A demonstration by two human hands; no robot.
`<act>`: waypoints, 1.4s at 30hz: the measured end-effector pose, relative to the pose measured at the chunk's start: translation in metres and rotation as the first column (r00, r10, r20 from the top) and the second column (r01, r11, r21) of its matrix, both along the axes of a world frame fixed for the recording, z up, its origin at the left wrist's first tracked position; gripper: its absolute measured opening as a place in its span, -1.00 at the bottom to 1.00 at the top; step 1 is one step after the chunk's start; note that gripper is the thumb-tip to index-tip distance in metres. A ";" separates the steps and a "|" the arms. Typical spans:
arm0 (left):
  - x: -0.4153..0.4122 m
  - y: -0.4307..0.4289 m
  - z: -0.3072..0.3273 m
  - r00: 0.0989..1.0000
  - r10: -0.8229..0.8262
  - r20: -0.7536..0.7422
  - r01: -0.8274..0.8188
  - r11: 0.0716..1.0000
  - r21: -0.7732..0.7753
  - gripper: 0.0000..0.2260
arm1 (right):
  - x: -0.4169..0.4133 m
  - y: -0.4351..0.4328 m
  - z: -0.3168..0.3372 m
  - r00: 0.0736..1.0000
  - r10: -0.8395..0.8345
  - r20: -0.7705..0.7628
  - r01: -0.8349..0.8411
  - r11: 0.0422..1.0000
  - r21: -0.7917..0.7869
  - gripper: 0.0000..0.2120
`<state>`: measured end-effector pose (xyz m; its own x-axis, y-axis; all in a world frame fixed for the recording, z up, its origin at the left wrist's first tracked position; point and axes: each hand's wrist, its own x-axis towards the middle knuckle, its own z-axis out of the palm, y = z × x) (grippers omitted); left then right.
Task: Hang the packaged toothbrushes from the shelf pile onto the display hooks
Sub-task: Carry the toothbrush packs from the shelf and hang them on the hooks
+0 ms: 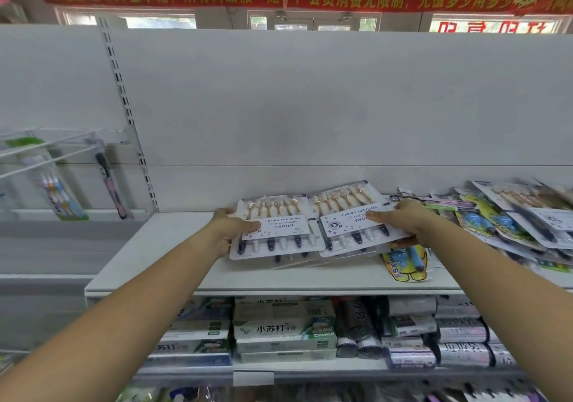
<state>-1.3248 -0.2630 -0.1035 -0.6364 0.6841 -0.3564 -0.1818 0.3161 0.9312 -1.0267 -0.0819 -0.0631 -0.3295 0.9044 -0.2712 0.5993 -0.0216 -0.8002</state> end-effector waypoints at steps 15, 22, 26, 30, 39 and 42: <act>-0.024 -0.054 -0.007 0.995 -0.059 0.075 0.046 0.984 0.170 -0.45 | 0.014 0.004 0.016 0.930 0.184 -0.318 -0.263 0.938 -0.227 -0.75; -0.020 -0.130 -0.008 0.959 0.206 -0.196 -0.139 0.941 0.310 -0.51 | 0.012 -0.024 0.004 0.835 0.211 -0.509 -0.282 0.957 -0.066 -0.59; -0.009 -0.192 -0.014 0.911 0.342 -0.231 -0.234 0.889 0.393 -0.56 | -0.009 -0.062 -0.011 0.738 0.277 -0.615 -0.325 0.945 0.036 -0.34; 0.001 -0.265 -0.026 0.862 0.440 -0.252 -0.327 0.863 0.386 -0.57 | -0.038 -0.106 -0.035 0.658 0.335 -0.675 -0.400 0.914 0.063 -0.54; 0.020 -0.421 -0.073 0.788 0.554 -0.268 -0.466 0.822 0.328 -0.46 | -0.104 -0.222 -0.088 0.606 0.559 -0.565 -0.635 0.768 0.079 -0.63; 0.021 -0.477 -0.089 0.767 0.591 -0.249 -0.510 0.797 0.323 -0.43 | -0.129 -0.262 -0.104 0.580 0.604 -0.546 -0.691 0.720 0.062 -0.59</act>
<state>-1.3036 -0.7405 -0.1925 -0.9757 0.2123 0.0547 0.0628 0.0319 0.9975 -1.1559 -0.3437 -0.1675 -0.9332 0.3594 0.0092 0.0184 0.0732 -0.9971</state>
